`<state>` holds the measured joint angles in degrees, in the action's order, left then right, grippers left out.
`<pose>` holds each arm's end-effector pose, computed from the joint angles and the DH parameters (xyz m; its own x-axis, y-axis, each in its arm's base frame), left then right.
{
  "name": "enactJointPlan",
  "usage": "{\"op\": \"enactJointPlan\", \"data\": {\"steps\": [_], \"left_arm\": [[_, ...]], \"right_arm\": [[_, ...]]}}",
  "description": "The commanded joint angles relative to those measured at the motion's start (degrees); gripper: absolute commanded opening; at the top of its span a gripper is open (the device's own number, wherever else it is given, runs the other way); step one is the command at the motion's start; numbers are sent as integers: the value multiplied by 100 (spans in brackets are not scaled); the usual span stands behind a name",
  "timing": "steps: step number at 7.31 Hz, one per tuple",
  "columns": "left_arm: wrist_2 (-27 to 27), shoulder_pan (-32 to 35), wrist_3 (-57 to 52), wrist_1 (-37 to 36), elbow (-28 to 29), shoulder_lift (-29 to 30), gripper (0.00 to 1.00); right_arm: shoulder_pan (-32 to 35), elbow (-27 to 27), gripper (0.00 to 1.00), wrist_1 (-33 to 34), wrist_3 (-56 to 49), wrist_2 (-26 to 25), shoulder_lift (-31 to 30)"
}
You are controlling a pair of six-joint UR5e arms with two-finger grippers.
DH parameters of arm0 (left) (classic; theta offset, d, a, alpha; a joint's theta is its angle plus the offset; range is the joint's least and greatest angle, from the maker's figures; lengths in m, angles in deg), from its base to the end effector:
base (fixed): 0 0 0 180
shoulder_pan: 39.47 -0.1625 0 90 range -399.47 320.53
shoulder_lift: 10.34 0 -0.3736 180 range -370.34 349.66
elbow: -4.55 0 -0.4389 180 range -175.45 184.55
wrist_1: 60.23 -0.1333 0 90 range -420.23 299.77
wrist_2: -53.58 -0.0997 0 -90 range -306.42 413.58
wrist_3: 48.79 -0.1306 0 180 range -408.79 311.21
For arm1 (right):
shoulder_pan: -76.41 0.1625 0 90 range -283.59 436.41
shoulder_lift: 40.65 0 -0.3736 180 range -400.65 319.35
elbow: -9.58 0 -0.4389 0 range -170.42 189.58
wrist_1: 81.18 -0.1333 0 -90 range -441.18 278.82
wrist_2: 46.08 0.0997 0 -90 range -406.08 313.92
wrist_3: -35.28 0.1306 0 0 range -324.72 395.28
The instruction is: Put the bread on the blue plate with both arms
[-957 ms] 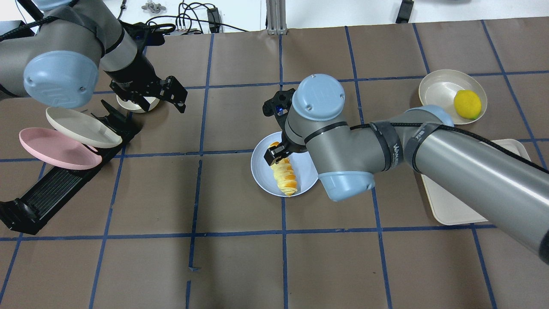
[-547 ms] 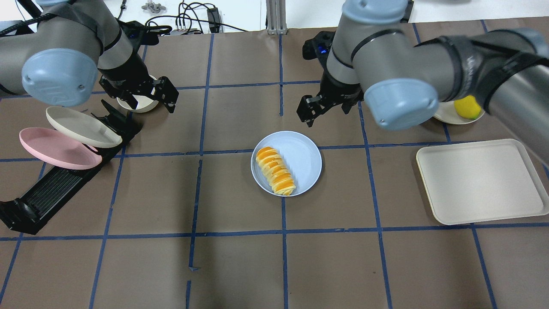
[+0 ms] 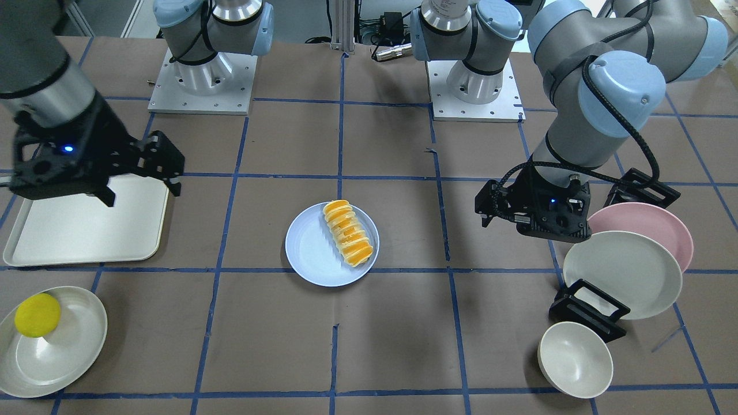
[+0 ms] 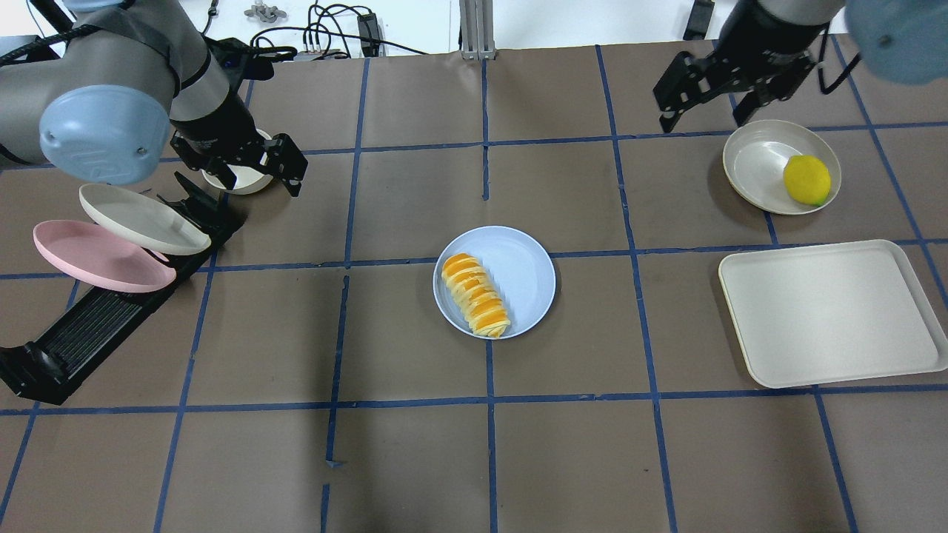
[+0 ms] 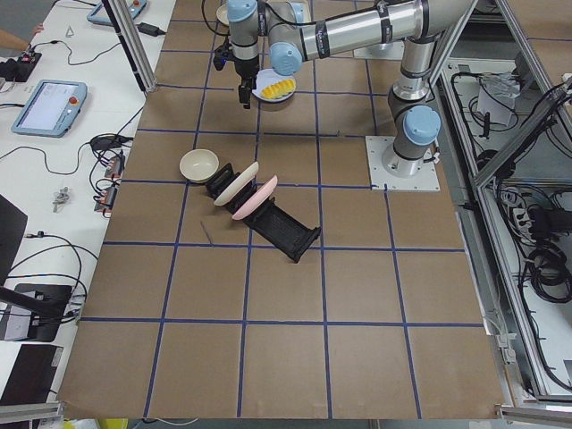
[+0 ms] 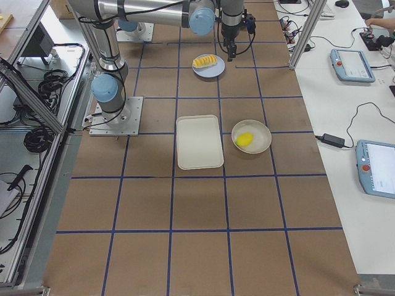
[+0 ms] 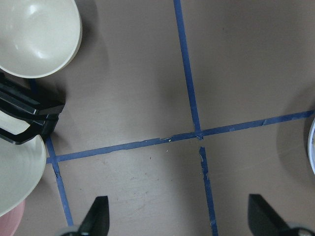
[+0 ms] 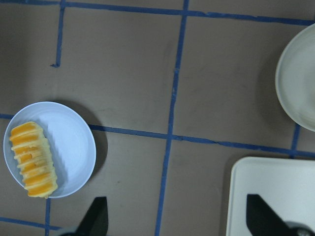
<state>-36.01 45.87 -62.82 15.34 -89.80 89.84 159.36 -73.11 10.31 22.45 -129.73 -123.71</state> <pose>-0.0858 -0.5993 0.2893 -0.9866 0.1628 0.0074 0.1628 0.9867 0.0000 0.0745 -0.6016 0.4097 -0.9894 -0.1048 -0.1006 -0.0995 0.9934 -0.0562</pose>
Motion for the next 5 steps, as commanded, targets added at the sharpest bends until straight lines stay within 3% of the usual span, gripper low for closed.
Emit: {"op": "enactJointPlan", "data": {"steps": [1,5], "left_arm": [[423,-9,189,-7,21,1,100],[373,-9,243,-7,12,1,100]], "right_arm": [[-218,814,100,-867,-35,-204,61],[-200,755,100,-993,-63,-213,-193]]}}
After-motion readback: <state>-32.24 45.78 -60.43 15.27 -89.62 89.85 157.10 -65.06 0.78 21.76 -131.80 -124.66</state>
